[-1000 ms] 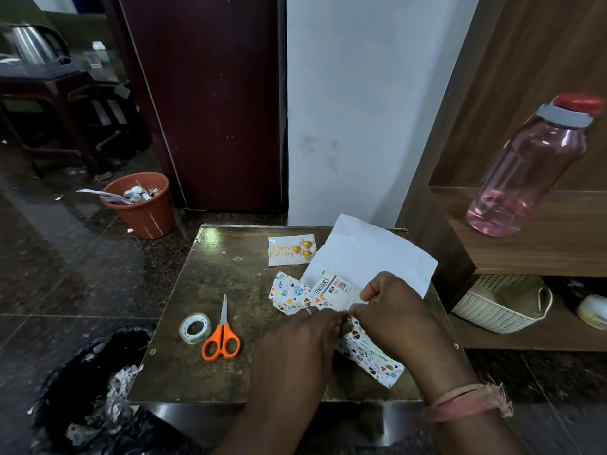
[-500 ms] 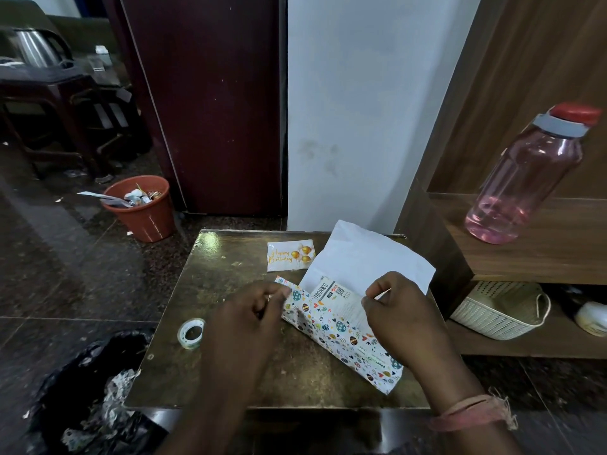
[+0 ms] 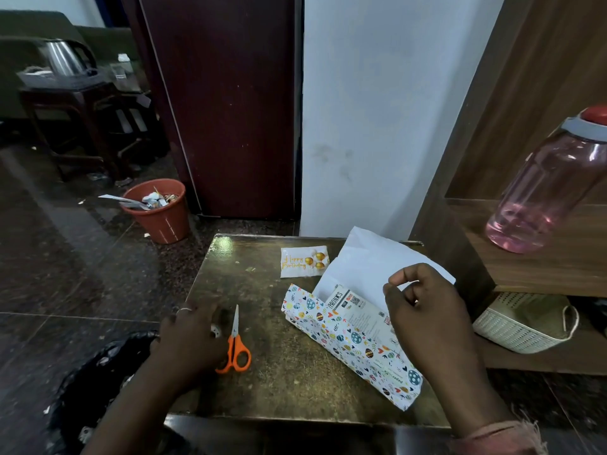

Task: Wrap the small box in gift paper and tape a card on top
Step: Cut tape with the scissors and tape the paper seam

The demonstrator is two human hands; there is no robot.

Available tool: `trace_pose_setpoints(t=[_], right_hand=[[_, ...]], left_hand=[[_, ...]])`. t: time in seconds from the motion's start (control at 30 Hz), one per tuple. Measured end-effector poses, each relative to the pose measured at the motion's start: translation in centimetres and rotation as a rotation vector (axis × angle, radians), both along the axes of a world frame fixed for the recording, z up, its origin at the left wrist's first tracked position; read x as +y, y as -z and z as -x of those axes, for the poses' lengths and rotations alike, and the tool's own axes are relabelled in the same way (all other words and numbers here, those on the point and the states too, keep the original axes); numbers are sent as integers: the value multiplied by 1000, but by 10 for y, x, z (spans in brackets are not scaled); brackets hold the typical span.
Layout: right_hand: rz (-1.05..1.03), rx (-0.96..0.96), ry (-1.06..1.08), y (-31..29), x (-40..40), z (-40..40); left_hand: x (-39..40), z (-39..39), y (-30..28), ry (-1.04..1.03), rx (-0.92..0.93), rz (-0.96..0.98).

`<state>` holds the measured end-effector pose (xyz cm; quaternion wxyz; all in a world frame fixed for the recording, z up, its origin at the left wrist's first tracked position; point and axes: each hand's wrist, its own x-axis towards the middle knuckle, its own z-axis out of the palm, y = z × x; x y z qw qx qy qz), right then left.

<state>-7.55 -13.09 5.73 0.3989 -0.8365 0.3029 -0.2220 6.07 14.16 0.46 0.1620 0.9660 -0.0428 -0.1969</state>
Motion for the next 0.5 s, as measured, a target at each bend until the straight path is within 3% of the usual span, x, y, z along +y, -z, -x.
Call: trace_pose_setpoints(t=[0.1, 0.23, 0.4, 0.5], right_hand=[[-9, -8, -22, 1, 0, 0], [-12, -30, -47, 2, 0, 0], [-21, -92, -140, -2, 9, 0], [-75, -121, -261, -4, 22, -3]], left_hand=[[0, 1, 4, 40, -7, -78], [0, 3, 3, 69, -175, 37], [-6, 11, -11, -47, -313, 358], [-21, 21, -24, -65, -243, 717]])
